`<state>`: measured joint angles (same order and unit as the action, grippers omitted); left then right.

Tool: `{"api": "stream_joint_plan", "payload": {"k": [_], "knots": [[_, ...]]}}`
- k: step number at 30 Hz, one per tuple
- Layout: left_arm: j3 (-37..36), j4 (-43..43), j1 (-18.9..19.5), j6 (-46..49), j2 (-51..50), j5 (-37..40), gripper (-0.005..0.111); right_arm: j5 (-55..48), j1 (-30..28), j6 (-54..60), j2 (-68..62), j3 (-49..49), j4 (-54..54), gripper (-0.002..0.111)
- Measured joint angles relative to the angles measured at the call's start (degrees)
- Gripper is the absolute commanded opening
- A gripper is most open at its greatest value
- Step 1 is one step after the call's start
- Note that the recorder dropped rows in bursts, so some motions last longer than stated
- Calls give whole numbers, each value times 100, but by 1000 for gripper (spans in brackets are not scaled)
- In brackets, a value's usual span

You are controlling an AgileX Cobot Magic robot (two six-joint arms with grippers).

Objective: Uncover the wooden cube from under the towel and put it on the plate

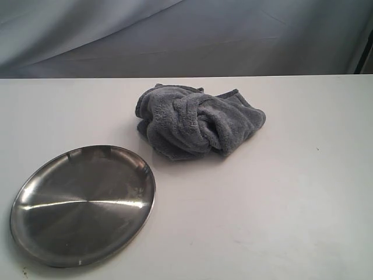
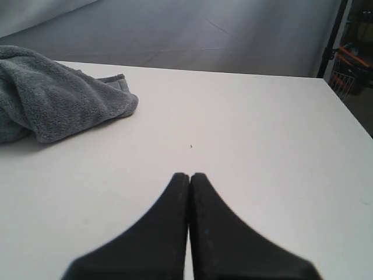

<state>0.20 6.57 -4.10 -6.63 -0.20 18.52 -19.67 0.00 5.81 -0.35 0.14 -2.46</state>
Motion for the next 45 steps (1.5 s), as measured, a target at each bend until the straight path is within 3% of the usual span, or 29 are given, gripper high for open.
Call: {"api": "stream_joint_plan", "payload": {"k": [3, 11, 16, 23, 40, 45], "knots": [[0, 0, 0, 0, 0, 0, 0, 125, 0, 22, 0, 0, 91, 0], [0, 0, 0, 0, 0, 0, 0, 1809, 0, 14, 0, 0, 70, 0], [0, 0, 0, 0, 0, 0, 0, 2738, 0, -147, 0, 0, -831, 0], [0, 0, 0, 0, 0, 0, 0, 3007, 0, -1182, 0, 0, -1702, 0], [0, 0, 0, 0, 0, 0, 0, 1589, 0, -1109, 5, 1075, -1514, 0], [0, 0, 0, 0, 0, 0, 0, 919, 0, -527, -522, 1611, -1864, 0]]}}
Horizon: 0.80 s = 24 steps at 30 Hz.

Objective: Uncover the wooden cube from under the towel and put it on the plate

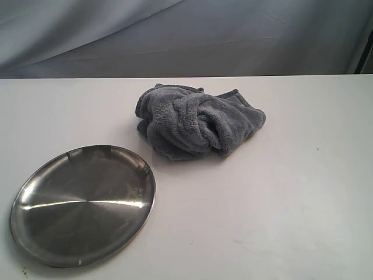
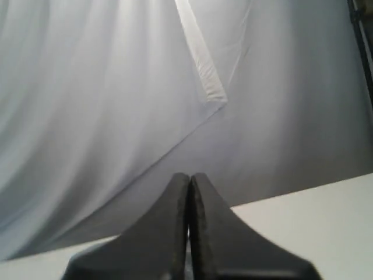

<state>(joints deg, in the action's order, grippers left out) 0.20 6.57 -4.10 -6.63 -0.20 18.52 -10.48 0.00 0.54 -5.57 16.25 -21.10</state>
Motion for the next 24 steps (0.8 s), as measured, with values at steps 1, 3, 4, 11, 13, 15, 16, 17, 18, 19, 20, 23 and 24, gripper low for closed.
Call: {"api": "stream_joint_plan", "payload": {"k": [1, 3, 4, 11, 13, 15, 16, 17, 18, 19, 20, 23, 24], "knots": [[0, 0, 0, 0, 0, 0, 0, -168, 0, 303, -203, 147, -238, 0], [0, 0, 0, 0, 0, 0, 0, -490, 0, 1086, -644, 459, -789, 0], [0, 0, 0, 0, 0, 0, 0, -685, 0, 1529, -871, 616, -1119, 0], [0, 0, 0, 0, 0, 0, 0, -1735, 0, 3556, -2225, 1511, -2463, 0], [0, 0, 0, 0, 0, 0, 0, -1869, 0, 3699, -2526, 1683, -2524, 0], [0, 0, 0, 0, 0, 0, 0, -1962, 0, 3822, -2771, 1791, -2588, 0], [0, 0, 0, 0, 0, 0, 0, -1986, 0, 3941, -2901, 1838, -2680, 0], [0, 0, 0, 0, 0, 0, 0, -2012, 0, 4058, -3005, 1866, -2771, 0], [0, 0, 0, 0, 0, 0, 0, -2035, 0, 4251, -3134, 1879, -2922, 0], [0, 0, 0, 0, 0, 0, 0, -2062, 0, 4459, -3260, 1908, -3071, 0], [0, 0, 0, 0, 0, 0, 0, -2096, 0, 4614, -3391, 1933, -3204, 0], [0, 0, 0, 0, 0, 0, 0, -2241, 0, 4968, -3780, 2094, -3392, 0], [0, 0, 0, 0, 0, 0, 0, -2268, -7, 5012, -3926, 2158, -3418, 0]]}}
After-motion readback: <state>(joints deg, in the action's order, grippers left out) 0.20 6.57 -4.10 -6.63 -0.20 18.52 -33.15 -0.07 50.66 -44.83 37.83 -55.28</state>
